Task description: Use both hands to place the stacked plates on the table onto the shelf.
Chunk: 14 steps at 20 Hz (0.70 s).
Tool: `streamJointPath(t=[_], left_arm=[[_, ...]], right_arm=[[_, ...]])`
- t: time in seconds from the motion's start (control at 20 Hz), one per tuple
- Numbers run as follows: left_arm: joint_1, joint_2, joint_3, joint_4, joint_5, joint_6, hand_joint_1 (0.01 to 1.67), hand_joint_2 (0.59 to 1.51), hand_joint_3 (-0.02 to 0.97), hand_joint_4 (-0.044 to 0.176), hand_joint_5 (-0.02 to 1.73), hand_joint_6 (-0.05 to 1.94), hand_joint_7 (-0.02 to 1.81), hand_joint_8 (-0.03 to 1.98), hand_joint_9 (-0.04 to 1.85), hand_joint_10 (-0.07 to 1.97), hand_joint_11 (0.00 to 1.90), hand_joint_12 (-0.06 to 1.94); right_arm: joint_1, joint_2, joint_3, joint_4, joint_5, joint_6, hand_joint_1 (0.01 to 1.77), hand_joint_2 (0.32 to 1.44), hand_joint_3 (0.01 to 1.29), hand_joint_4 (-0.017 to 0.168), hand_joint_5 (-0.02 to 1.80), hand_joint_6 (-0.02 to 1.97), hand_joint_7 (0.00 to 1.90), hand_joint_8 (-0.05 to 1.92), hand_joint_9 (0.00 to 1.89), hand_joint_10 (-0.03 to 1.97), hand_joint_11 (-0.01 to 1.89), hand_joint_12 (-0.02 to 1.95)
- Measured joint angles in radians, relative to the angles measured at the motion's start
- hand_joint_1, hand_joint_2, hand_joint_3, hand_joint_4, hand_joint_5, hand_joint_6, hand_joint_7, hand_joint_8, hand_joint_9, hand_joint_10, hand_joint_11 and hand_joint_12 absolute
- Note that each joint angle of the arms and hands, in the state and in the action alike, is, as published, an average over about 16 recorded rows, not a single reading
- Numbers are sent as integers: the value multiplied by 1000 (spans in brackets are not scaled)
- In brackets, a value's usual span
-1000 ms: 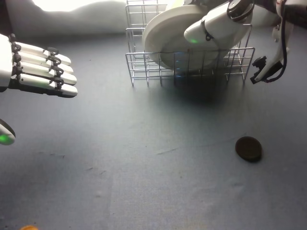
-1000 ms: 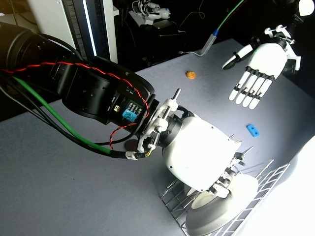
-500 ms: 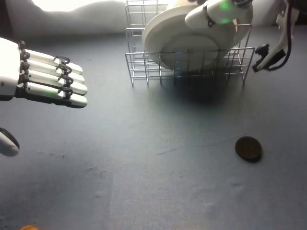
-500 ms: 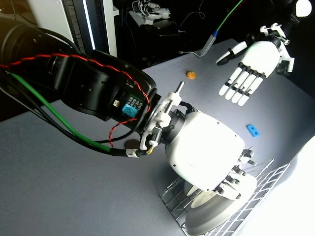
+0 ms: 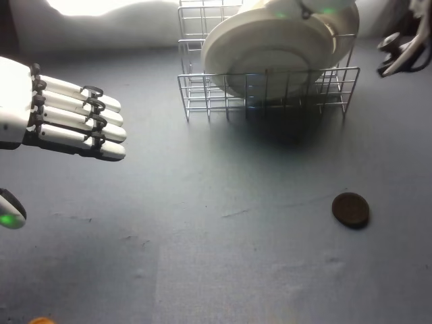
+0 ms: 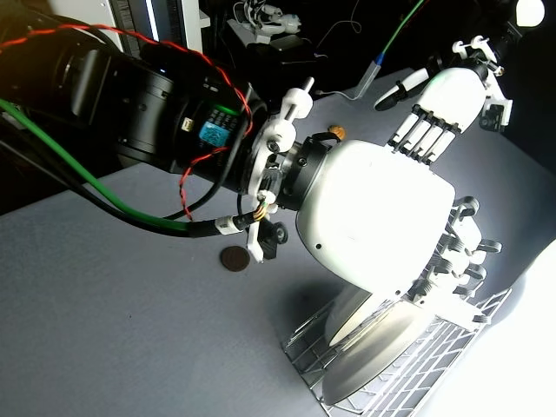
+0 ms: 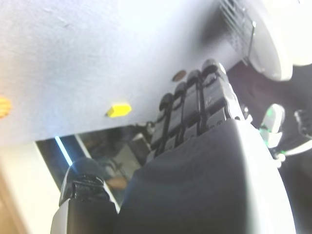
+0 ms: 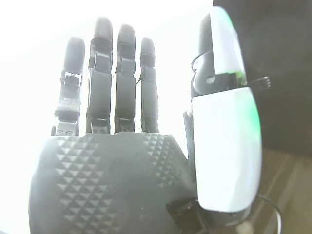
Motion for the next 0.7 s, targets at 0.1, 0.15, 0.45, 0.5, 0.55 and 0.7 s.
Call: streamJointPath(t=[0.1,0.15,0.45,0.5,0.55,0.7], left_arm=[[-4,1,-2,7,1,3,15,1121,11,4,19,15,13,11,15,7,14,0],[-5,1,-2,10,2,5,15,1121,11,4,19,15,13,11,15,7,14,0],[-13,2,-6,25,4,7,15,1124,11,4,33,14,35,11,31,8,22,9],[-14,2,-6,25,4,6,15,1127,11,4,53,14,62,13,54,11,30,27],[-14,2,-7,25,5,5,15,1130,11,4,80,19,98,27,83,27,38,65],[-14,3,-7,25,5,3,15,1144,11,4,150,174,188,249,164,262,83,367]], right_arm=[[6,40,-34,-48,-1,-7,1064,997,13,-3,605,39,687,2,708,28,91,1321],[8,63,-53,-71,-3,-11,1048,997,14,-3,593,38,681,2,704,26,78,1331],[8,221,-166,-196,-27,-35,872,1003,14,-2,511,173,594,216,599,260,32,1453],[7,247,-183,-213,-32,-39,827,1000,14,-2,493,268,571,322,571,375,34,1483],[6,272,-200,-229,-36,-43,780,998,14,-2,473,368,550,428,546,487,40,1515],[0,339,-238,-312,-54,-10,641,991,14,-1,428,709,504,777,497,838,102,1623]])
